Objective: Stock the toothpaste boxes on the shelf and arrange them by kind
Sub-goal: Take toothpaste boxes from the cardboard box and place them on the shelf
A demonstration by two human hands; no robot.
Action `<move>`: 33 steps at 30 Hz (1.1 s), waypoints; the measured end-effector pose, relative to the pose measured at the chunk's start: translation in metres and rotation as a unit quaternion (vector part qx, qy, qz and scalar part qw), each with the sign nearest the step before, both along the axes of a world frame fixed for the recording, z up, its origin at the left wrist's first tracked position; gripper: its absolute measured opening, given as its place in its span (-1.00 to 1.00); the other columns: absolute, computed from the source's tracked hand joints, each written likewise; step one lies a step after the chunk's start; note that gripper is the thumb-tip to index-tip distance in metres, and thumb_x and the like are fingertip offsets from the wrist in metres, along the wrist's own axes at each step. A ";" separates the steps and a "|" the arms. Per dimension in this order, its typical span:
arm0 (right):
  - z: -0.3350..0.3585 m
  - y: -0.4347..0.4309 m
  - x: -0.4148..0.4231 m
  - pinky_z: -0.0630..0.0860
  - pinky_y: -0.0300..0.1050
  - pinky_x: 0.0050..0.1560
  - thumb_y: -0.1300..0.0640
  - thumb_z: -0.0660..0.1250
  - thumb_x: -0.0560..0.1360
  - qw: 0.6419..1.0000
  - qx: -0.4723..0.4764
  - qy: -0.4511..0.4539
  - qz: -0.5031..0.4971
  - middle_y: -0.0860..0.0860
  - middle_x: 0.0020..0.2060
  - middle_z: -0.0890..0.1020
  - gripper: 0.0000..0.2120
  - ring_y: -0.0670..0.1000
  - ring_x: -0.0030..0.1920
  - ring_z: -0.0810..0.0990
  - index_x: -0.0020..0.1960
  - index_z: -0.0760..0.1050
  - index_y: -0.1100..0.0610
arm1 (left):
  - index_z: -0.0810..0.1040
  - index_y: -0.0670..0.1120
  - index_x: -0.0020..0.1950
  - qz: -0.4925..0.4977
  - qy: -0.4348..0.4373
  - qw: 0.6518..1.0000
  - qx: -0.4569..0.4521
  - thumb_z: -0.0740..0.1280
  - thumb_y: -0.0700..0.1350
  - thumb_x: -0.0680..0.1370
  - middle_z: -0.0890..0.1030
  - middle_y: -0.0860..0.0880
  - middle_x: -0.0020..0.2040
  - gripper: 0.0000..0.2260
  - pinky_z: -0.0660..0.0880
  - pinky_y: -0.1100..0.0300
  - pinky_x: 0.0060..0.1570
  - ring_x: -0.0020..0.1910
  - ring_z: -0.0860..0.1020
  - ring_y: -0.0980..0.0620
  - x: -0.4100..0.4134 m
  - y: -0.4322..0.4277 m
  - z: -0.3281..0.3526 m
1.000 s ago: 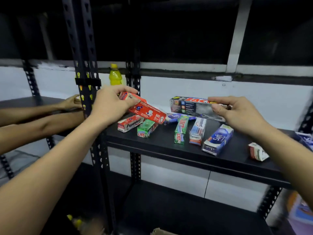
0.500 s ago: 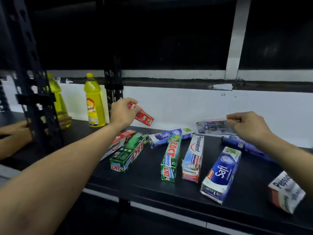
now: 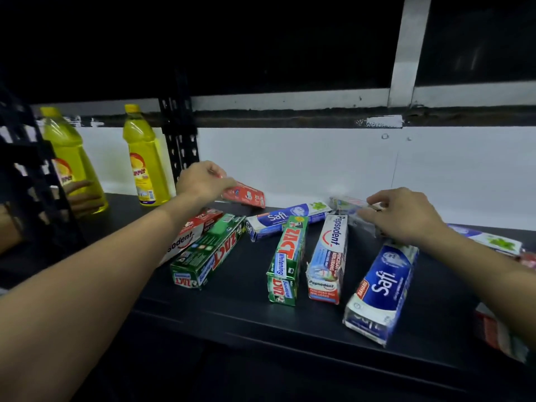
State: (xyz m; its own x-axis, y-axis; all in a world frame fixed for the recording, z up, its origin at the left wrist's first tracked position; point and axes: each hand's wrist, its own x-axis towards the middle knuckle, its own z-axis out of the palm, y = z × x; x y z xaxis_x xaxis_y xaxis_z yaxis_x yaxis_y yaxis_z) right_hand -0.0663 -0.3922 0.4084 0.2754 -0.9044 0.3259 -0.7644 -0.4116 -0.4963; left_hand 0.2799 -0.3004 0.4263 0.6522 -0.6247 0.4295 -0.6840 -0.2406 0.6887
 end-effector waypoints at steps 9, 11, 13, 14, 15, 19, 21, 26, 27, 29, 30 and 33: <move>0.000 0.019 0.000 0.48 -0.10 -0.05 -0.24 0.31 0.50 0.997 0.051 0.022 0.056 0.01 -0.02 0.69 -0.69 0.04 -0.01 0.59 0.00 0.62 -0.02 | 0.63 0.00 -0.02 -0.088 0.011 0.996 0.026 0.51 0.25 0.38 0.65 0.08 -0.04 -0.63 0.56 0.09 -0.02 -0.05 0.61 0.05 -0.028 0.013 -0.022; -0.001 0.025 -0.002 0.51 -0.08 0.02 -0.19 0.31 0.51 0.994 0.051 0.068 0.067 0.00 0.05 0.69 -0.71 0.04 0.04 0.60 0.06 0.63 -0.03 | 0.64 0.01 -0.06 -0.093 0.042 0.994 0.035 0.46 0.24 0.44 0.67 0.08 -0.06 -0.68 0.53 0.13 -0.07 -0.03 0.62 0.06 -0.030 0.017 -0.019; 0.000 0.032 -0.006 0.51 -0.04 0.13 -0.18 0.31 0.51 0.993 0.041 0.092 0.064 0.02 0.16 0.65 -0.66 0.08 0.15 0.58 0.18 0.60 -0.03 | 0.64 0.02 -0.04 -0.105 0.035 0.993 0.048 0.43 0.21 0.48 0.66 0.08 -0.01 -0.72 0.45 0.20 -0.13 0.02 0.60 0.06 -0.034 0.025 -0.017; 0.001 0.037 -0.009 0.50 -0.01 0.17 -0.19 0.30 0.52 0.993 0.031 0.097 0.060 0.03 0.21 0.62 -0.63 0.10 0.20 0.56 0.22 0.58 -0.03 | 0.64 0.02 -0.01 -0.111 0.015 0.992 0.055 0.42 0.21 0.49 0.65 0.07 0.04 -0.72 0.43 0.19 -0.10 0.06 0.58 0.05 -0.036 0.029 -0.016; 0.003 0.042 -0.012 0.50 0.01 0.19 -0.21 0.30 0.51 0.993 0.023 0.101 0.057 0.03 0.24 0.60 -0.60 0.11 0.23 0.54 0.25 0.56 -0.04 | 0.63 0.02 0.04 -0.114 -0.012 0.991 0.063 0.41 0.22 0.50 0.64 0.05 0.10 -0.70 0.42 0.17 -0.05 0.09 0.57 0.02 -0.038 0.034 -0.015; 0.012 0.066 -0.022 0.50 0.08 0.22 -0.25 0.30 0.50 0.991 0.016 0.116 0.063 0.01 0.28 0.56 -0.56 0.09 0.27 0.51 0.29 0.51 -0.07 | 0.59 -0.01 0.18 -0.114 -0.156 0.977 0.096 0.39 0.21 0.51 0.55 -0.01 0.25 -0.62 0.38 0.16 0.07 0.21 0.51 -0.03 -0.066 0.058 -0.008; 0.017 0.083 -0.027 0.48 0.10 0.23 -0.27 0.30 0.49 0.989 0.008 0.130 0.066 0.01 0.28 0.55 -0.54 0.10 0.27 0.50 0.31 0.49 -0.08 | 0.58 0.00 0.17 -0.141 -0.208 0.963 0.094 0.39 0.21 0.50 0.55 0.00 0.22 -0.63 0.43 0.12 0.10 0.19 0.51 -0.02 -0.087 0.075 -0.001; 0.019 0.137 -0.046 0.45 0.10 0.27 -0.20 0.33 0.48 0.986 -0.045 0.124 0.098 0.02 0.27 0.57 -0.54 0.11 0.29 0.49 0.31 0.50 -0.04 | 0.54 0.00 0.26 -0.191 -0.329 0.919 0.101 0.35 0.20 0.50 0.56 0.02 0.25 -0.58 0.48 0.04 0.15 0.19 0.52 -0.04 -0.151 0.136 0.007; 0.017 0.150 -0.051 0.44 0.10 0.28 -0.19 0.34 0.48 0.986 -0.057 0.116 0.106 0.01 0.27 0.57 -0.55 0.10 0.30 0.49 0.30 0.51 -0.04 | 0.53 0.01 0.27 -0.198 -0.350 0.910 0.106 0.34 0.19 0.50 0.55 0.02 0.24 -0.58 0.48 0.03 0.14 0.19 0.51 -0.04 -0.164 0.150 0.005; 0.012 0.176 -0.061 0.42 0.10 0.30 -0.17 0.34 0.47 0.983 -0.081 0.114 0.119 -0.01 0.27 0.56 -0.57 0.09 0.30 0.48 0.29 0.52 -0.04 | 0.52 0.02 0.28 -0.206 -0.381 0.894 0.116 0.32 0.20 0.49 0.56 0.02 0.23 -0.57 0.49 0.02 0.13 0.19 0.51 -0.04 -0.186 0.176 -0.001; 0.006 0.191 -0.067 0.42 0.12 0.29 -0.20 0.32 0.46 0.981 -0.094 0.119 0.123 -0.01 0.26 0.57 -0.55 0.09 0.30 0.48 0.28 0.52 -0.04 | 0.52 0.03 0.28 -0.210 -0.393 0.887 0.121 0.32 0.21 0.49 0.56 0.02 0.22 -0.57 0.49 0.01 0.13 0.19 0.51 -0.05 -0.197 0.190 -0.008; -0.014 0.228 -0.081 0.46 0.16 0.24 -0.32 0.15 0.37 0.977 -0.124 0.111 0.136 -0.04 0.21 0.59 -0.45 0.09 0.26 0.51 0.22 0.53 -0.06 | 0.50 0.02 0.26 -0.218 -0.415 0.873 0.133 0.28 0.23 0.49 0.55 0.02 0.21 -0.56 0.49 -0.05 0.13 0.18 0.51 -0.07 -0.219 0.221 -0.030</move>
State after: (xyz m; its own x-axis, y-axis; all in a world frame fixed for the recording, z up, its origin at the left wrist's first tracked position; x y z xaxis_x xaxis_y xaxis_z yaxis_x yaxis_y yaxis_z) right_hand -0.1476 -0.1645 0.3948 0.5833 -0.6886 0.4307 -0.6876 -0.7009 -0.1893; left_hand 0.0613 -0.0791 0.3965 -0.1390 -0.8860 0.4424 -0.9875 0.0907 -0.1286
